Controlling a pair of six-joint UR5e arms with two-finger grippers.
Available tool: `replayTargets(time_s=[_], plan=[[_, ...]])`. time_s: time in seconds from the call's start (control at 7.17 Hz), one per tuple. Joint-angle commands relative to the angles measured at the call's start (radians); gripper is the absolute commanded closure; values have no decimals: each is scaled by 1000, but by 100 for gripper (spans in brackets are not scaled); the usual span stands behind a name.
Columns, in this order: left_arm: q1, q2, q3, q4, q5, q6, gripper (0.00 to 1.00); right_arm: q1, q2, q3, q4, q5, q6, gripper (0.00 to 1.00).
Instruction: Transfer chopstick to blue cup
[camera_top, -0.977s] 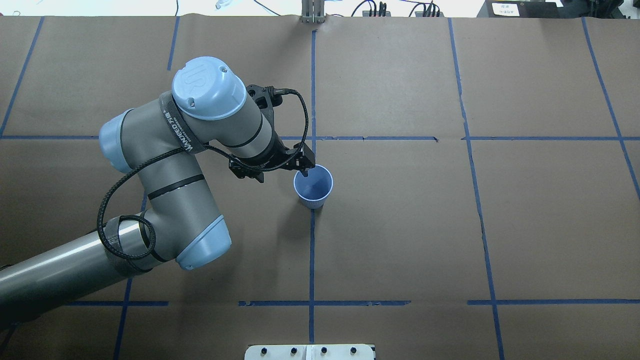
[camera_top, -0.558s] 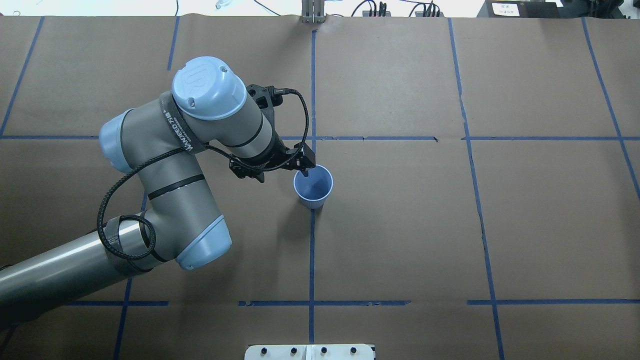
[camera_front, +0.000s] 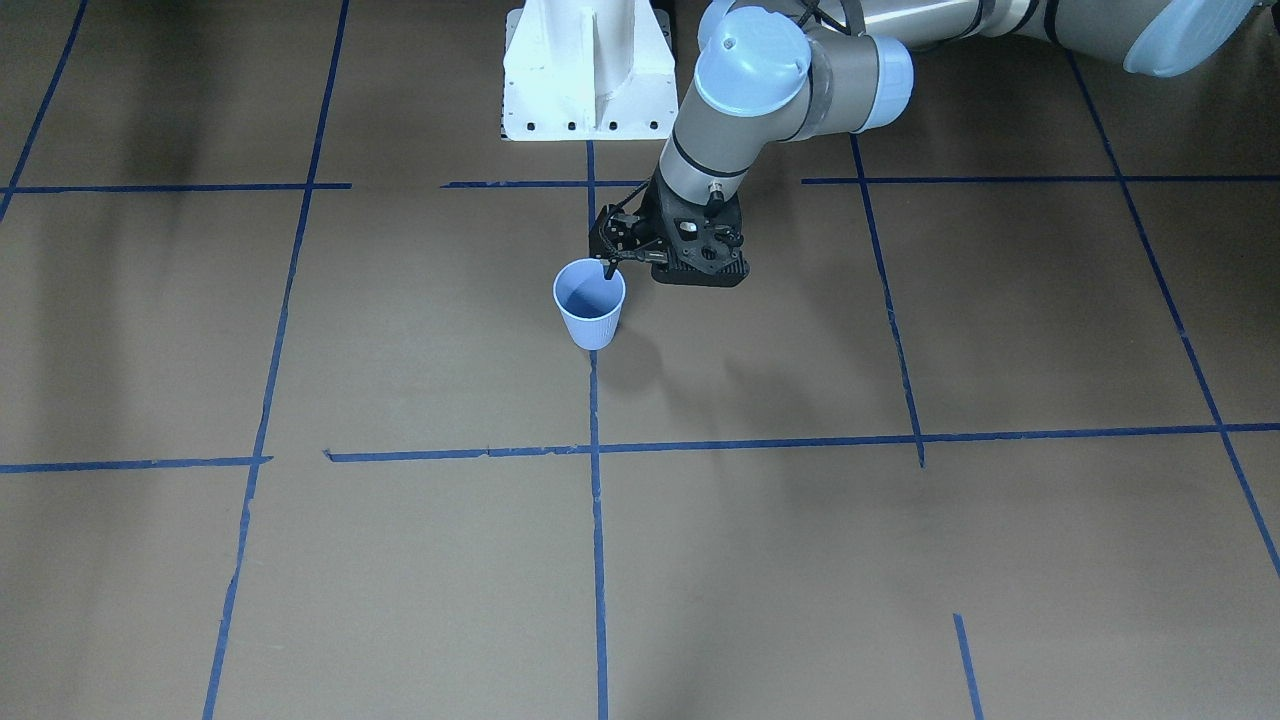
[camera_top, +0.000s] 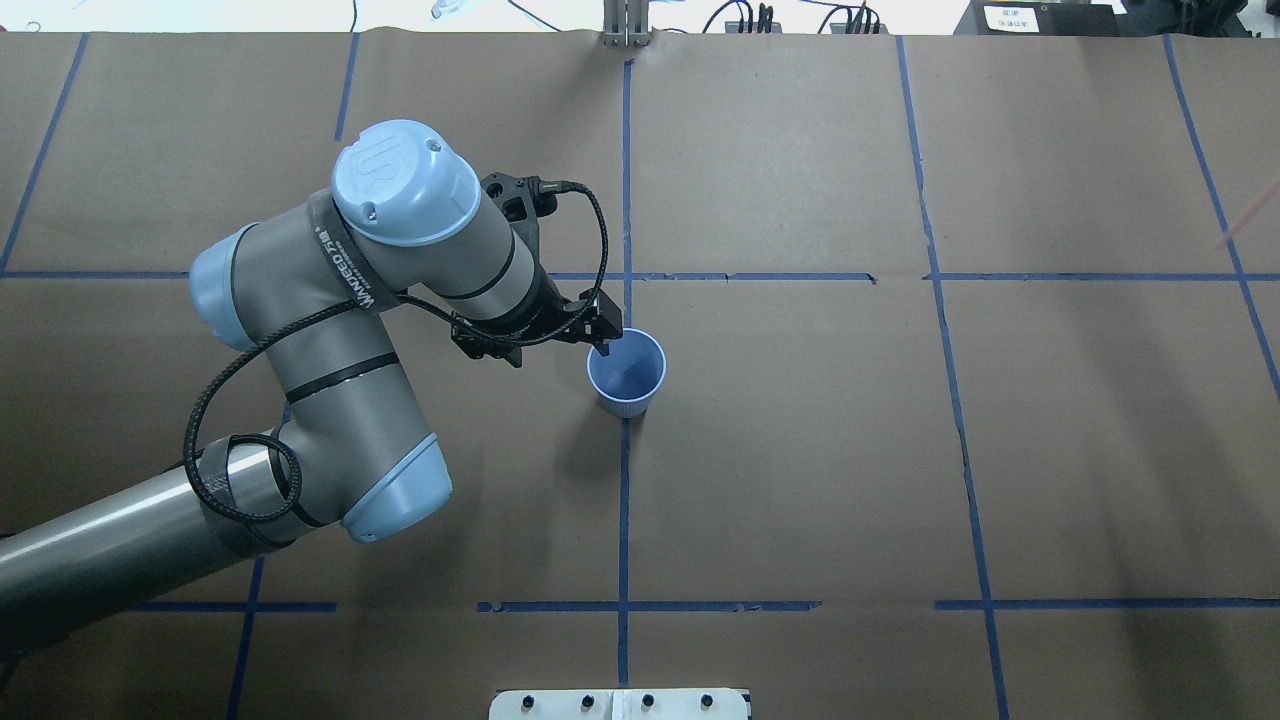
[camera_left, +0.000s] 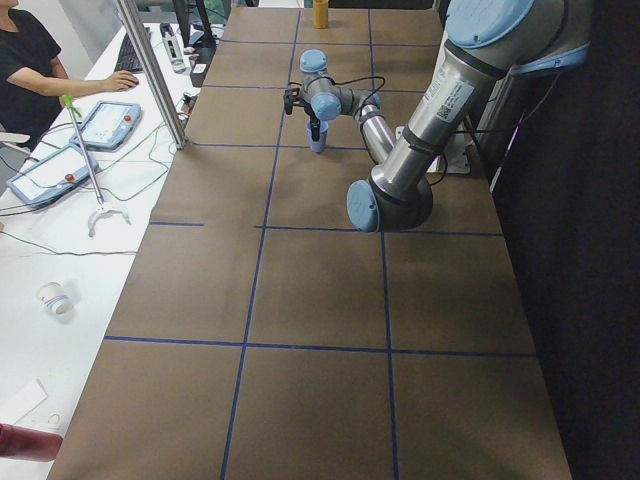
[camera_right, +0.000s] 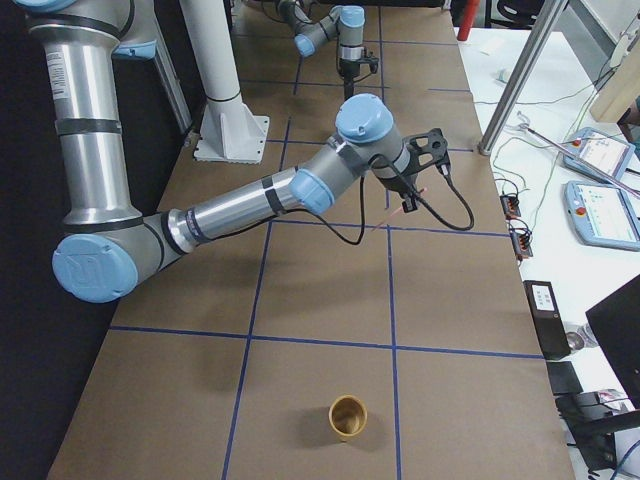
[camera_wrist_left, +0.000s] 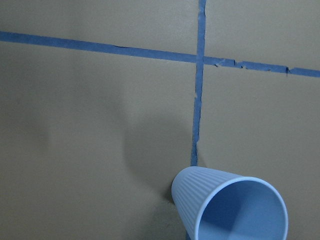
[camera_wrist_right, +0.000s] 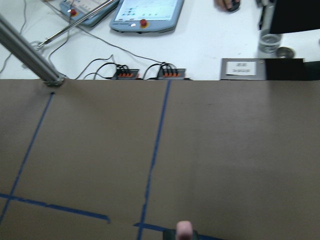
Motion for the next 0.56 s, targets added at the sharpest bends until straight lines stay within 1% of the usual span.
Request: replayTargets(time_s=[0.0,0.14,0.28,0.42], plan=[[-14,15,-1,-27,0,1,0,-225,134,111,2,-6,323,100],[-67,15,-4,-29,-8,4,0,-346,248,122,-1,-97,536,100],[-115,20,-9,-30,-14,7,0,-478,318,126,-1,-226,690,100],[-164,35,-9,-30,-46,9,0,-627,362,123,-2,-390,783,100]])
